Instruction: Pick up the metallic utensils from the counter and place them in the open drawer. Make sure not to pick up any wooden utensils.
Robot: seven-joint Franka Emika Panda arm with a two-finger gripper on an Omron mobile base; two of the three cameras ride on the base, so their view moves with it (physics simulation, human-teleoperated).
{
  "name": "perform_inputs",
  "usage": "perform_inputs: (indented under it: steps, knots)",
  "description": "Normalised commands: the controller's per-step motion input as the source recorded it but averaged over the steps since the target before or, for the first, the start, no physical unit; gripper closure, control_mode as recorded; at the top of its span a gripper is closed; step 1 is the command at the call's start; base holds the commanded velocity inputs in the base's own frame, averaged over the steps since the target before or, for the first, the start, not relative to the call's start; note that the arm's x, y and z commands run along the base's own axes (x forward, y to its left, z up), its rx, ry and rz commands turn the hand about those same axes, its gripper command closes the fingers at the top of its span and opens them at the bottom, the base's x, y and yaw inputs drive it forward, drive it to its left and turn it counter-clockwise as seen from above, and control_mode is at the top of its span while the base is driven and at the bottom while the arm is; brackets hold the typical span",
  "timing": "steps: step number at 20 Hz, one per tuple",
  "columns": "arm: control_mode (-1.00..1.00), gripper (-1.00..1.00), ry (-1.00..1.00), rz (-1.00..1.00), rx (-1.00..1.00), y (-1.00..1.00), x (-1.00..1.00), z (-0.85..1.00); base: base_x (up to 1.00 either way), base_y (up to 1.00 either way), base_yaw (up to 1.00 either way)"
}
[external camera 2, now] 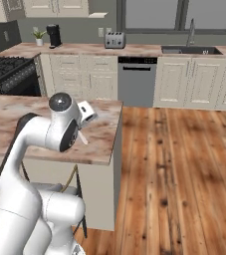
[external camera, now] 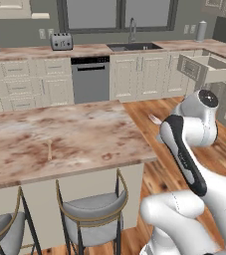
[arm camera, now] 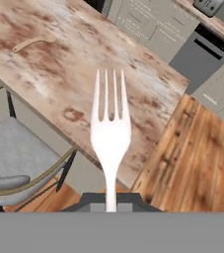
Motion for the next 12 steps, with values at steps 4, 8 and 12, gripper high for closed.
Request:
perform_inputs:
  steps: [4,8,12]
  knots:
    - [-1.00,1.00,-0.03,0.05,-0.07,0.00,-0.36,0.44,0.00,0.00,0.00]
    - [-1.00,1.00,0.00,0.00,-0.05,0.00,-0.32,0.38,0.00,0.00,0.00]
    - [-1.00,1.00,0.10,0.00,-0.04,0.00,-0.03,0.05,0.00,0.00,0.00]
